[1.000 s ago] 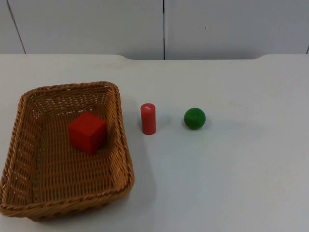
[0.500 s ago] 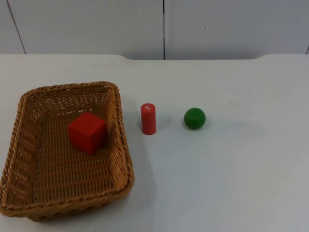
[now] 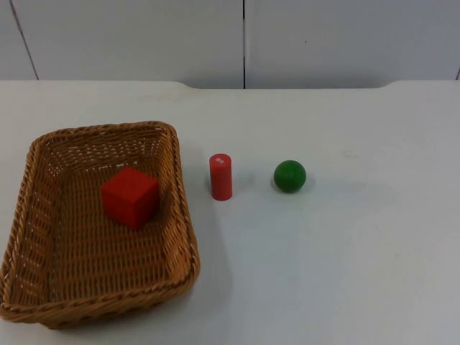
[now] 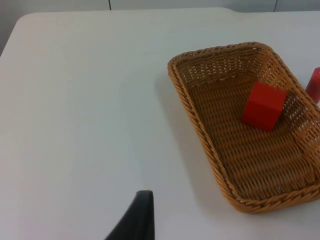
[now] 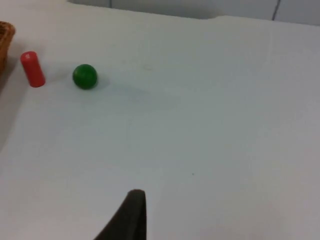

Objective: Pick up the basket with the left hand and place the object to the left of the red cylinder into the basket with the right hand.

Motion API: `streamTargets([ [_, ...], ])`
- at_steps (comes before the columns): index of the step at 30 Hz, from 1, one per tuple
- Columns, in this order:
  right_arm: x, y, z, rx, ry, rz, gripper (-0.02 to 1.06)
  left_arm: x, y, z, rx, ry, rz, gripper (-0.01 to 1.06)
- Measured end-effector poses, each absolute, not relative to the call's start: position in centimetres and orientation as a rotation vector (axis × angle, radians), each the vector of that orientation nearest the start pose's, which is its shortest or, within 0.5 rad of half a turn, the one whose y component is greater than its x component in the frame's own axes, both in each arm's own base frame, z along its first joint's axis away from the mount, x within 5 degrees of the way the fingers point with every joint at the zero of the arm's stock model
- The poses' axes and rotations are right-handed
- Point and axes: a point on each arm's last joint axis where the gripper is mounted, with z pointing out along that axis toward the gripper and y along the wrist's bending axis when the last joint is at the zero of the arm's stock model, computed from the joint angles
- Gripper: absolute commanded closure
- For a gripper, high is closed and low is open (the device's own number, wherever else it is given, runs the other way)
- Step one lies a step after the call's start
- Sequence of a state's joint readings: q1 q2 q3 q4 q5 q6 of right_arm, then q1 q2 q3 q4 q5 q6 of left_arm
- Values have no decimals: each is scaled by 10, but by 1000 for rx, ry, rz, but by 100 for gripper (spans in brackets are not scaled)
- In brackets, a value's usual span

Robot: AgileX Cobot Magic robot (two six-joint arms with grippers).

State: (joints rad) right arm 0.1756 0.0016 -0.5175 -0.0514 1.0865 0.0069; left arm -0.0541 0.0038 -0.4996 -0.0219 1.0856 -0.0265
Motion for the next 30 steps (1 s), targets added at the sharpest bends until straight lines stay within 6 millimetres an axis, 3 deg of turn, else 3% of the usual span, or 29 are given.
streamTargets([
  [9, -8, -5, 280, -44, 2051, -24, -1, -5, -1, 275, 30, 2074, -76, 0],
  [30, -8, -5, 280, -41, 2051, -26, -1, -5, -1, 275, 28, 2074, -74, 0],
])
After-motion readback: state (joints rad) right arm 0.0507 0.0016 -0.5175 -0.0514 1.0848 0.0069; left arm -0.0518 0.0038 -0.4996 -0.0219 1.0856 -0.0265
